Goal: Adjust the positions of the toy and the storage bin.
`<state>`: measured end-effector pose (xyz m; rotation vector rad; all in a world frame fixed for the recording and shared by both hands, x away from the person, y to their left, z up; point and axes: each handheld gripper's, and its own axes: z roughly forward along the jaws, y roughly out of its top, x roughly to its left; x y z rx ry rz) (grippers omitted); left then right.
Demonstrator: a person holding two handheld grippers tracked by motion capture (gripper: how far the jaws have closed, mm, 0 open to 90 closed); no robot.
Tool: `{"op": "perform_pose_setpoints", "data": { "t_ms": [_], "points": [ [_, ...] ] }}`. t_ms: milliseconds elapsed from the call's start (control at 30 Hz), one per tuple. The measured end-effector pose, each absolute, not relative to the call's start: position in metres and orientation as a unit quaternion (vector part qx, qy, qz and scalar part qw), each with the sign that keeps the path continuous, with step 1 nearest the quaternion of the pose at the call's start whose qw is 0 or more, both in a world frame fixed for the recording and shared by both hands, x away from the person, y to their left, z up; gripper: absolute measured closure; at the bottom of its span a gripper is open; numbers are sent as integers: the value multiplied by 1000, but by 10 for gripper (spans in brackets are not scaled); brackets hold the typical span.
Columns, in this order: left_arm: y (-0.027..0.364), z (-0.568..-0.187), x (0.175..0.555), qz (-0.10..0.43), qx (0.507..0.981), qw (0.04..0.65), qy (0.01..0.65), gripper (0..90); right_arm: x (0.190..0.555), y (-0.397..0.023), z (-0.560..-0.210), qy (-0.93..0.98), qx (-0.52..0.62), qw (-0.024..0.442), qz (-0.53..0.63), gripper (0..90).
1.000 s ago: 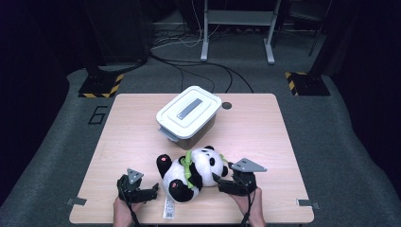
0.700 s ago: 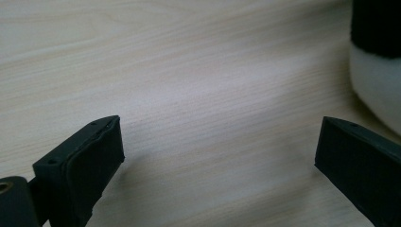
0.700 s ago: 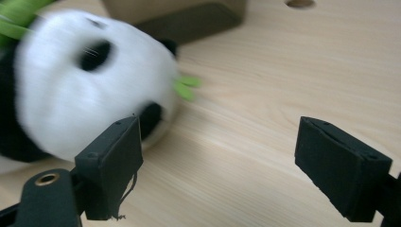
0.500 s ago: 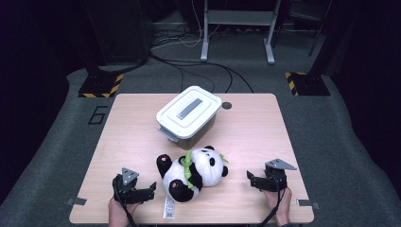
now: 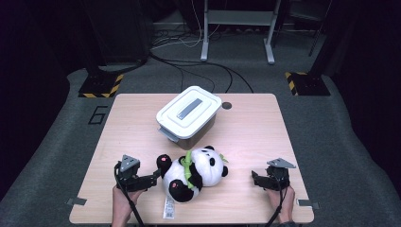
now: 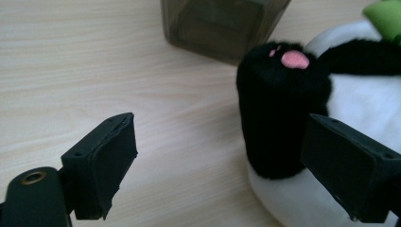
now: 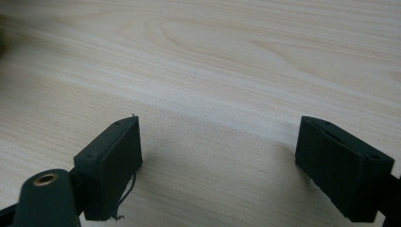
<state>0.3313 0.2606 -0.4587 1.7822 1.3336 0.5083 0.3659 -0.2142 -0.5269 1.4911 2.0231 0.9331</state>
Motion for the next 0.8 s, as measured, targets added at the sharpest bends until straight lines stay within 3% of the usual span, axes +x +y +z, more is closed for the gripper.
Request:
{"op": "perform_pose_setpoints", "data": {
  "t_ms": [367,800],
  "points": [
    [231,-416,291,214,719,455,480,113,365,-212,-527,739,537,238,330,146],
    [198,-431,263,195,756,446,436,131,365,-212,-527,737,539,241,329,147]
  ]
}}
